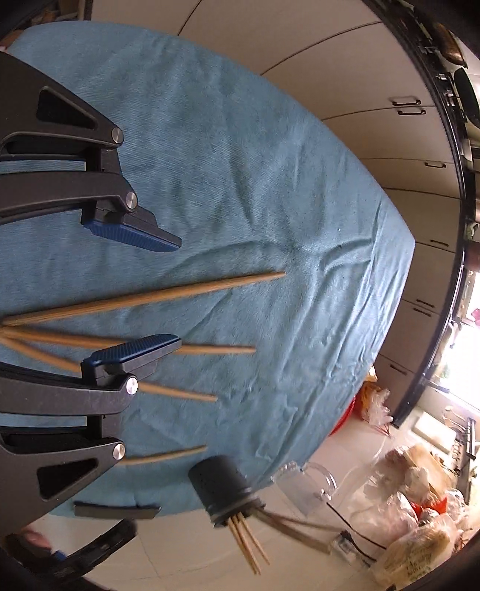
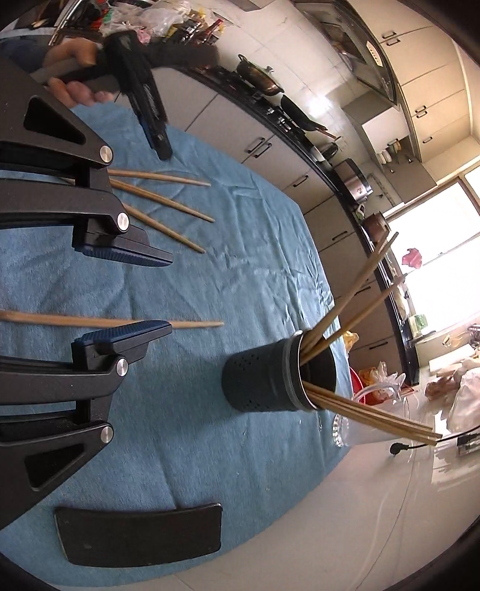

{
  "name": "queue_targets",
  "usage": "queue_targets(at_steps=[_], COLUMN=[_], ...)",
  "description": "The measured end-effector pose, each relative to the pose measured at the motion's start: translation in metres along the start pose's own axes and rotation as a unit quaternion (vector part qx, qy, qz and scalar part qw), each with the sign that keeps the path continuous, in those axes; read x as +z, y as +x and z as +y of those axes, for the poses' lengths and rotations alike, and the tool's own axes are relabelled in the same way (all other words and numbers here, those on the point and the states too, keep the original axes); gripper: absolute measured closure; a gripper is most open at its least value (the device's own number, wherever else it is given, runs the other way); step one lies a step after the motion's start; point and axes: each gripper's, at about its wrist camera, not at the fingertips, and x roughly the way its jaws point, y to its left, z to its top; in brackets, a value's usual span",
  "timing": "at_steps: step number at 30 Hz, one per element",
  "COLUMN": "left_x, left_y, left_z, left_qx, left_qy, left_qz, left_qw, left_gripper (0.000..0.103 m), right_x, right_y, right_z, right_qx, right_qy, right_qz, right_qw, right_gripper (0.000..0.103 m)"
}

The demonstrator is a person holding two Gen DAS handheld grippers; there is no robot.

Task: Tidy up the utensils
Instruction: 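Move both open tools back over the remaining chopsticks on the cloth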

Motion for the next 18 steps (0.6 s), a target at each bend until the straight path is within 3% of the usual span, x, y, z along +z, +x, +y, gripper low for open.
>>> queue_targets(at_steps=[6,14,18], left_x=[0.018,0.022,0.018], left_y=[0.028,0.047,0.043], left_z=[-0.007,-0.013,-0.005], left_qx=[0.016,0.047,0.046], left_qy=[0.007,0.020,0.013], left_qz=[0.016,0.024,0.021], left_qw=[0.9997,0.9984,0.9986], left_gripper=[0.059,0.090,0.095], right_x=[0.000,0.003,0.006], right_y=[0.000,0.012,0.027], right_z=[0.002,0.003,0.009], right_qx=[-0.001,0.000,-0.003], right_qy=[-0.003,0.006,0.001], right_qz=[0.007,0.026,0.053], right_qw=[1.000,1.000,0.999], right_gripper=[0.070,0.070,0.070])
